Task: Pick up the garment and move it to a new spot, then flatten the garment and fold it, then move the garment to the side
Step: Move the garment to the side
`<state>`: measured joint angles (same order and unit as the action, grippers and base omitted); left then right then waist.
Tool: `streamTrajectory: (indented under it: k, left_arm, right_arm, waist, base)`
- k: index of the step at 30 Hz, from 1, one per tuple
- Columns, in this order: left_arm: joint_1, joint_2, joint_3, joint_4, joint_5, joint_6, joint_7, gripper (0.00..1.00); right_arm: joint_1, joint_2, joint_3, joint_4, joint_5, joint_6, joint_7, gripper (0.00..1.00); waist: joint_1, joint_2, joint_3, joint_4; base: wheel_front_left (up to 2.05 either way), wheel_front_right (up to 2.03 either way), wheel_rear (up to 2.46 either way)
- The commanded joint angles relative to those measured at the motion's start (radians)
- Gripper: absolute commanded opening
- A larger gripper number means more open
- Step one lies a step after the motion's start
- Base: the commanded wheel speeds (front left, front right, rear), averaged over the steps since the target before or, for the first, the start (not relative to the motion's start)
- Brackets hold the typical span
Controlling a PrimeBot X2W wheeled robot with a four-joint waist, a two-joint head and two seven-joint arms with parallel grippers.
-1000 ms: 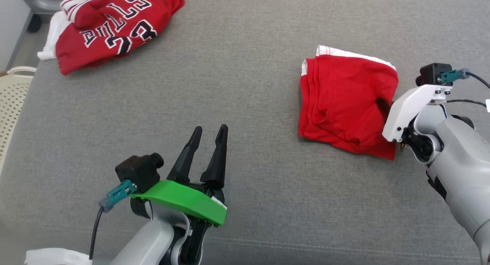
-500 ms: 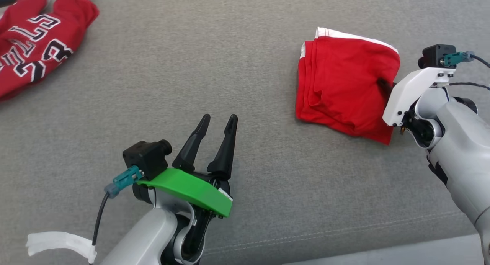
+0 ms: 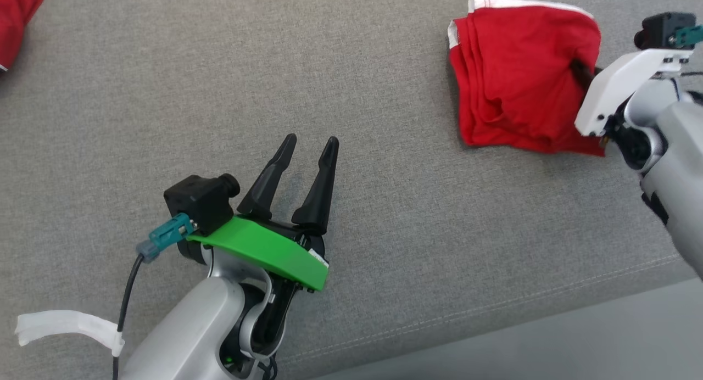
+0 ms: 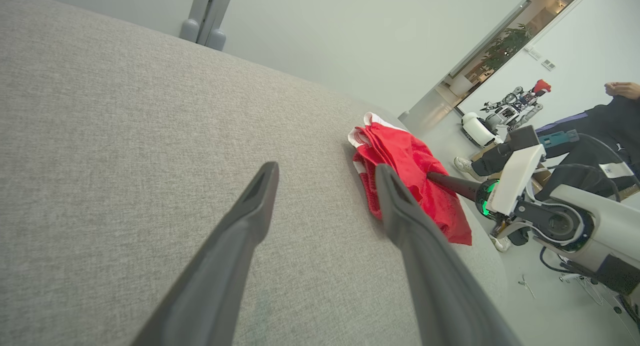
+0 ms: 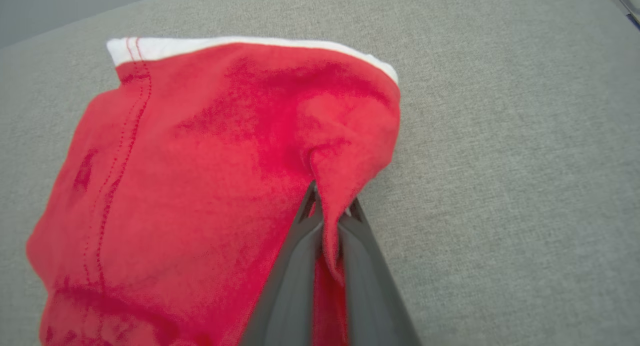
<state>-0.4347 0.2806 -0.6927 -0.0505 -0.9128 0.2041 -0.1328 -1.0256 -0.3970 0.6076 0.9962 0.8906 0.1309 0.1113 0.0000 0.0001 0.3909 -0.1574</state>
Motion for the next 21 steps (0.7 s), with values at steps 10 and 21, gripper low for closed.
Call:
streamTrajectory:
  k: [10,21]
  left_arm:
    - [-0.071,0.002,-0.008,-0.047,0.036,0.014,0.021,1.0]
    - [-0.112,0.018,-0.018,-0.147,0.083,0.042,0.036,1.0]
  right_arm:
    - [-0.22,-0.127,0.041,0.036,-0.1,0.0,0.031,0.0]
    - [-0.35,-0.233,0.057,0.095,-0.185,0.0,0.054,0.0]
  waist:
    - [0.0,-0.0001,0.123,0.077]
    - [0.0,-0.0001,0.215,0.096]
  base:
    - [0.0,0.0,0.0]
    - [0.0,0.0,0.0]
